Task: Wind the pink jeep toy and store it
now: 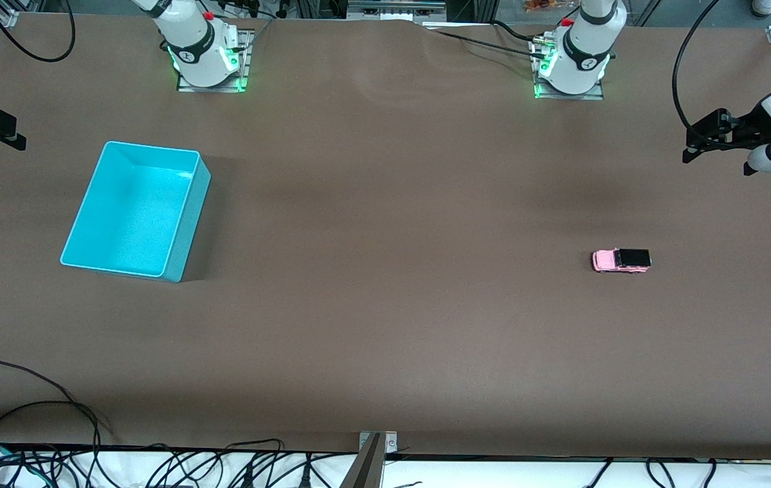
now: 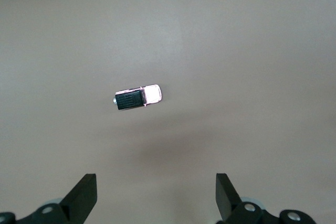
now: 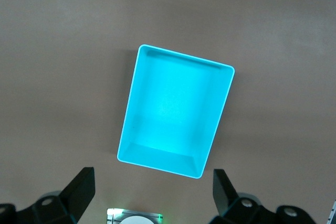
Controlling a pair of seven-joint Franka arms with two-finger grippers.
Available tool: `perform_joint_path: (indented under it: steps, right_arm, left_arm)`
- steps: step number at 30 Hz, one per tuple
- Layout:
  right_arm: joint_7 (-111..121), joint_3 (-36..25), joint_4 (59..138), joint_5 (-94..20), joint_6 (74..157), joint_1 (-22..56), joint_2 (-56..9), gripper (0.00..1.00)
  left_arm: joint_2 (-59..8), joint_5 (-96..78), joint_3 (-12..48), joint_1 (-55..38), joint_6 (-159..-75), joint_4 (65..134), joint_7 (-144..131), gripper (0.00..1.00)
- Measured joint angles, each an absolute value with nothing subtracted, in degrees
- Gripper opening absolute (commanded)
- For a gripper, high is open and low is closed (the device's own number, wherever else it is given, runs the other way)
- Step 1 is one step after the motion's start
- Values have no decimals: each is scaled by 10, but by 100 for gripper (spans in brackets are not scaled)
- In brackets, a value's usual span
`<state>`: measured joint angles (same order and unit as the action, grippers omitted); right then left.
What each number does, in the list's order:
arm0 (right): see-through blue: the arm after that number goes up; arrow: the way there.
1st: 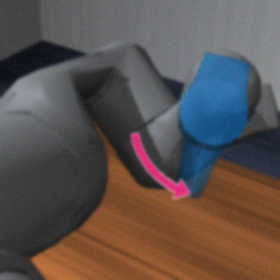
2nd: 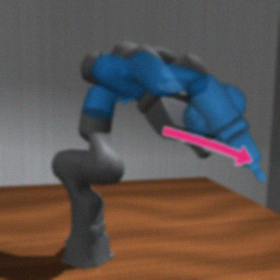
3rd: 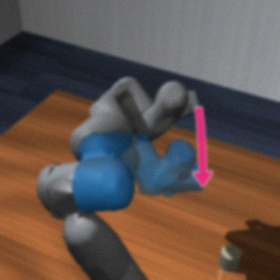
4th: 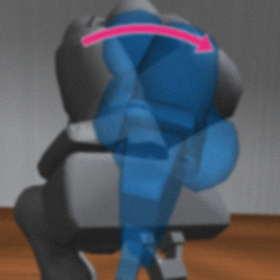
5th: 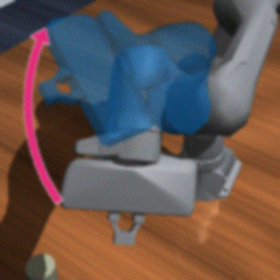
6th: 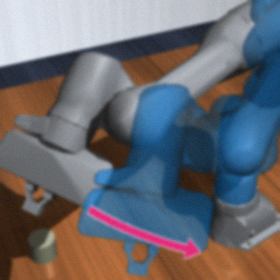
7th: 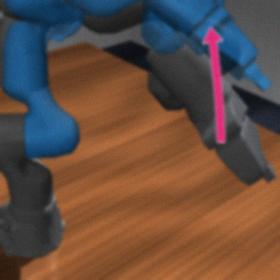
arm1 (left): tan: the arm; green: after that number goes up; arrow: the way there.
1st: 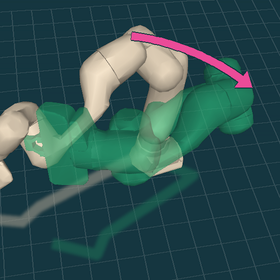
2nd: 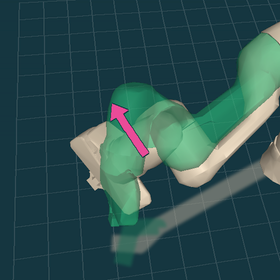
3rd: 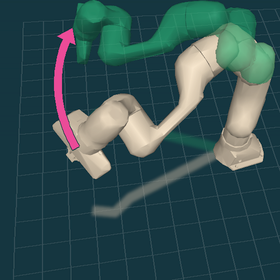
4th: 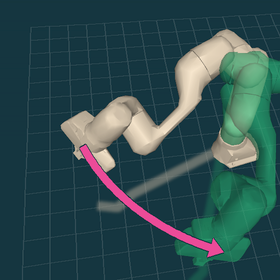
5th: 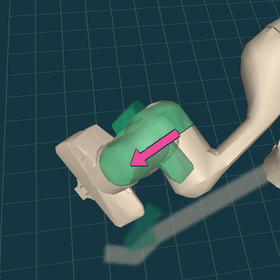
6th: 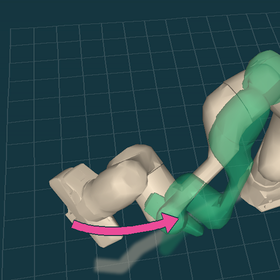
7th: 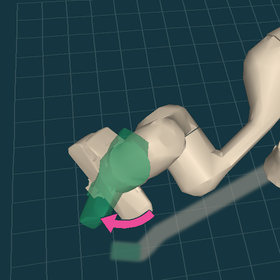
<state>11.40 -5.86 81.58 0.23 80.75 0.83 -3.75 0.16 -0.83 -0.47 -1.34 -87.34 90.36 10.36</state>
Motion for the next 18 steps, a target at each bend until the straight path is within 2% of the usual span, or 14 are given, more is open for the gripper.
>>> perform_joint_path:
  steps: [18]
  right_arm:
    - [114, -57, 815, 2, 819, 9, -35, 100]
  left_arm:
    - [2, -8, -5, -13, -873, 904, 104, 100]
